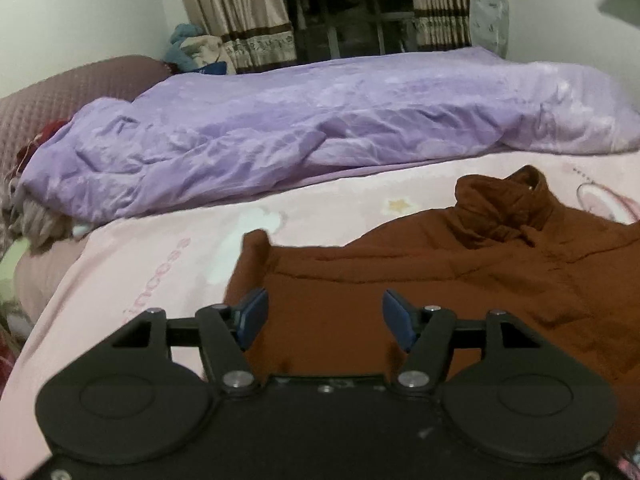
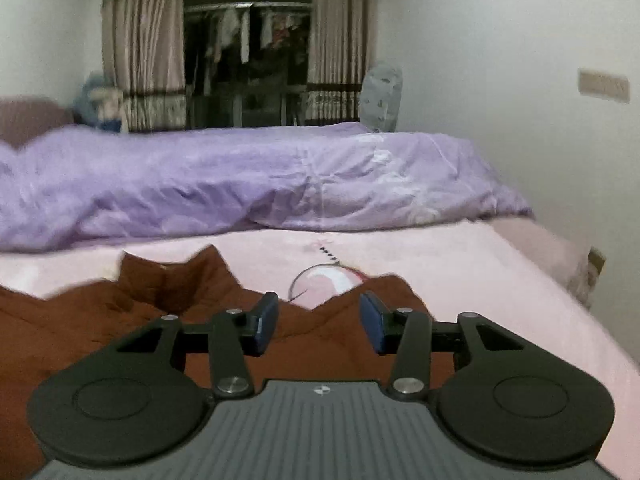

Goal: Fold large clothes

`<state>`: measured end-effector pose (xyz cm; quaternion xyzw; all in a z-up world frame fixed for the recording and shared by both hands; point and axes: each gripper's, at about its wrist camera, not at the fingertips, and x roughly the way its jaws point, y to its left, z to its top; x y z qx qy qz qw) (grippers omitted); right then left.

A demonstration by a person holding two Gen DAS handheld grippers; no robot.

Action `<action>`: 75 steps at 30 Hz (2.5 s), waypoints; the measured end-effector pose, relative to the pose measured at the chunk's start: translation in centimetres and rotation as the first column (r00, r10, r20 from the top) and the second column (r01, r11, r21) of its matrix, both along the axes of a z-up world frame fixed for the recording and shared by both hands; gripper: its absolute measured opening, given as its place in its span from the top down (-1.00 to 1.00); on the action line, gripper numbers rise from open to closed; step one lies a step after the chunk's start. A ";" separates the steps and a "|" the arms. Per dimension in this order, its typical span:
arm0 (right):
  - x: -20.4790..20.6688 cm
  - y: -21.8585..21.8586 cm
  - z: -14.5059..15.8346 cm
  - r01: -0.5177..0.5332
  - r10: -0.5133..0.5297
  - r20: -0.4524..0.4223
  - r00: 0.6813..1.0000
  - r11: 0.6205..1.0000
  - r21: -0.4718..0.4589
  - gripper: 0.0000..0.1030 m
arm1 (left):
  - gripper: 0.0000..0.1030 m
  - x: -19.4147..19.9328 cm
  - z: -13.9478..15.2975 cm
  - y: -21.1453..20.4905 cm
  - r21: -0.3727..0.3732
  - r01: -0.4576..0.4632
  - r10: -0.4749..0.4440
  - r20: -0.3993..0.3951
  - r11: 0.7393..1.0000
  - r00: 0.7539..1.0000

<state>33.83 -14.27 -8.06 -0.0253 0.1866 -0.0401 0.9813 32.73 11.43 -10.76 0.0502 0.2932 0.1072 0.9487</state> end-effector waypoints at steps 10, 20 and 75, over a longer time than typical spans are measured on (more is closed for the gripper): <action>4.2 -4.4 -7.3 0.078 -0.057 -0.176 0.983 0.990 0.117 0.04 | -0.51 4.8 -6.9 4.6 -0.046 -0.075 0.071 -0.079 0.996 0.994; 4.0 -3.0 -5.8 0.082 -0.072 -0.126 0.989 0.994 0.075 -0.06 | -0.48 5.3 -6.0 4.3 -0.049 -0.077 0.072 -0.085 0.996 0.994; -8.4 -10.3 -8.0 0.238 -0.063 -0.292 0.954 0.748 0.619 -0.83 | -0.68 -5.0 -6.3 -3.1 -0.028 0.043 -0.047 -0.141 0.999 0.989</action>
